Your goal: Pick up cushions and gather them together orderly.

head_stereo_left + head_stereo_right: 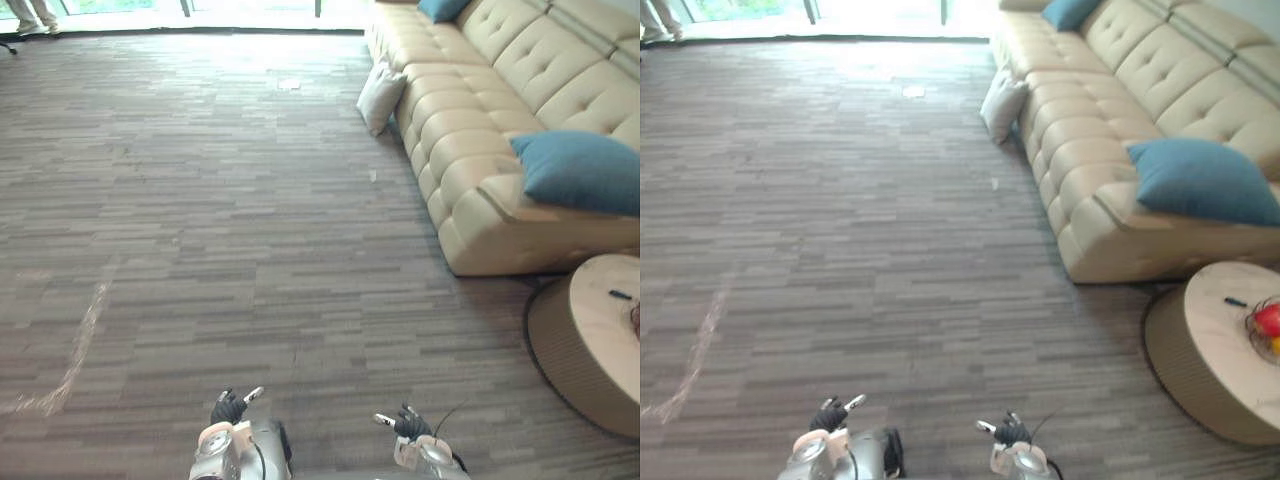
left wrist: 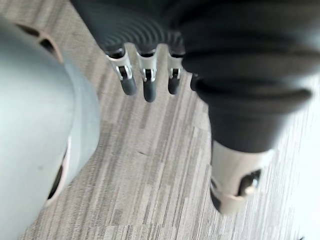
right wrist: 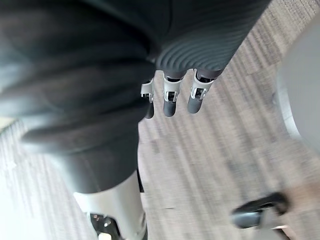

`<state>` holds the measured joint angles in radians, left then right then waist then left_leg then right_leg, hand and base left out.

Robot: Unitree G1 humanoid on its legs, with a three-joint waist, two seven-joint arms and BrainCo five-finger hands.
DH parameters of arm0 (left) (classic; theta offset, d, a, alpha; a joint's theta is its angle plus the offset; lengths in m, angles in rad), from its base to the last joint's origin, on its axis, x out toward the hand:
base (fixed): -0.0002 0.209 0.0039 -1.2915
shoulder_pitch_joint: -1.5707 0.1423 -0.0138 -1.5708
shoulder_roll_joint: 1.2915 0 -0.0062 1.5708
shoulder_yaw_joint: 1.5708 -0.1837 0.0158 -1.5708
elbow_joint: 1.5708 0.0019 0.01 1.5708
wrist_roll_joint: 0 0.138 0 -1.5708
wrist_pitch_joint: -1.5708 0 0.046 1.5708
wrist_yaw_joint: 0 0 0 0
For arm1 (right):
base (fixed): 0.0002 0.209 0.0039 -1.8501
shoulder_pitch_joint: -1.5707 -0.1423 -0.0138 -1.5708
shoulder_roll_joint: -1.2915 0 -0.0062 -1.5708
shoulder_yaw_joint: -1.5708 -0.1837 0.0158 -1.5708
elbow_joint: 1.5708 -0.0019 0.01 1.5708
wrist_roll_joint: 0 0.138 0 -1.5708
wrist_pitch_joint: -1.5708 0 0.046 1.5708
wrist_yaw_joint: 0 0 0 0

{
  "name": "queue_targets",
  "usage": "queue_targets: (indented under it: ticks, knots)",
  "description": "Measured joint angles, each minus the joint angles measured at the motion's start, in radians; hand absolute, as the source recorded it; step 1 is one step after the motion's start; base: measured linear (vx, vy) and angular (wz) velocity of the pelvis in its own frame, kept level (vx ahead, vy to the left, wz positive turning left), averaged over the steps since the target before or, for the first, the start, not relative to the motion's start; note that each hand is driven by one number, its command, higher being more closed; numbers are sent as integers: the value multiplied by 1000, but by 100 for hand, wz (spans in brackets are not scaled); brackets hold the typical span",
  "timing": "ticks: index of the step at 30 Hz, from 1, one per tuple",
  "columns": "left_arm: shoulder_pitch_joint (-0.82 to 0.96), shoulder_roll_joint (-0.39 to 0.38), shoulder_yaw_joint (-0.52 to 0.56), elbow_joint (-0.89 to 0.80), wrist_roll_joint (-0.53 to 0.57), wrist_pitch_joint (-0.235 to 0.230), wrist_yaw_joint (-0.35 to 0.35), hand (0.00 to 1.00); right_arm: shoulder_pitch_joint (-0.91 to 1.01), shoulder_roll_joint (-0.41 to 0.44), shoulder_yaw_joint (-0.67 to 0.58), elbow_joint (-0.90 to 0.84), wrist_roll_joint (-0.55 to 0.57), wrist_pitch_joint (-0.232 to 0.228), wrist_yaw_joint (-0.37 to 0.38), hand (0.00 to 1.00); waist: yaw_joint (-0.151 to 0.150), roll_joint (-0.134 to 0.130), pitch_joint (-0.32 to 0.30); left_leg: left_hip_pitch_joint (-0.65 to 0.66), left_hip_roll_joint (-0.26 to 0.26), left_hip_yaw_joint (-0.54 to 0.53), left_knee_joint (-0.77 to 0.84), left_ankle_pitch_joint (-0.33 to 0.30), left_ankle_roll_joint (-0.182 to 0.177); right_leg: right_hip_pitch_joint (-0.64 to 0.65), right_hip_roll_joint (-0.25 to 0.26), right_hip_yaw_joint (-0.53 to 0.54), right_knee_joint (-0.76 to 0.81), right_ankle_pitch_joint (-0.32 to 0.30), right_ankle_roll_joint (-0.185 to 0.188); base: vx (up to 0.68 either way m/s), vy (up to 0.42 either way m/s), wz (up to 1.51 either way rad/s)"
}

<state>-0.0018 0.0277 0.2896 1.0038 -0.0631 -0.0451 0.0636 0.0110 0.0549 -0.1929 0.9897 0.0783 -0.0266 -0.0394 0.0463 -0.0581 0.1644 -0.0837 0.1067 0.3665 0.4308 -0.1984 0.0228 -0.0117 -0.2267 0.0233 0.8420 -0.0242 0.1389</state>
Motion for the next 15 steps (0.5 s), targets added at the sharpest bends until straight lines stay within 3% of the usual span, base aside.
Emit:
queue_targets:
  ticks: [1,2,4,6,8,9,10,11,13,15]
  knots:
    - [-6,-1,-7,15,0,10,2,0,0,-4,3,-24,0,-3,2,0,-6,1,1,89,-24,-2,-65,-49,-4,-99,-2,-4,199,-37,-8,628,146,-8]
    - [-10,-2,-18,28,1,11,2,0,4,-10,5,-41,-1,-3,5,0,-10,3,3,180,-43,3,-118,-78,-6,-184,6,-36,278,-108,-39,717,141,-7]
    - [-7,-6,-37,30,1,13,2,0,9,-20,4,-64,-1,-4,11,0,-14,18,8,262,-47,2,-169,-103,-13,-253,19,-102,256,-157,-54,432,67,0]
    - [-8,-15,-44,32,2,13,1,0,5,-27,3,-86,-1,-14,18,0,-40,22,13,352,-50,-19,-227,-127,-20,-341,27,-202,124,-205,-85,482,0,36]
    - [-17,-34,-54,34,2,14,0,0,3,-36,-2,-101,-1,-14,20,0,-51,25,16,425,-46,-46,-279,-161,-25,-396,43,-250,-98,-177,-97,549,-85,54]
    - [-20,-46,-64,34,3,13,-2,0,4,-42,-4,-100,-1,-13,20,0,-53,24,15,462,-51,-65,-300,-187,-41,-403,52,-251,-241,-130,-88,623,-153,51]
    - [-18,-52,-70,40,3,13,-4,0,7,-52,-4,-100,-3,-13,22,0,-56,25,17,506,-61,-87,-313,-206,-40,-409,60,-227,-264,-50,-123,791,-166,46]
    - [-16,-84,-71,51,7,11,-8,0,0,-83,-4,-97,-9,-12,21,0,-56,64,15,538,-45,-130,-304,-196,-29,-406,66,-228,-184,-122,-158,683,-145,21]
    - [-15,-85,-80,50,24,12,-15,0,-16,-100,-12,-81,-38,-10,19,0,-64,92,17,512,-25,-185,-196,-141,-94,-400,65,-235,-107,-208,-177,649,-191,13]
    - [-25,-87,-70,48,24,13,-10,0,-19,-107,-19,-79,-38,-7,19,0,-74,115,29,350,27,-251,181,-29,-214,-327,75,-266,-122,-276,-177,642,-201,23]
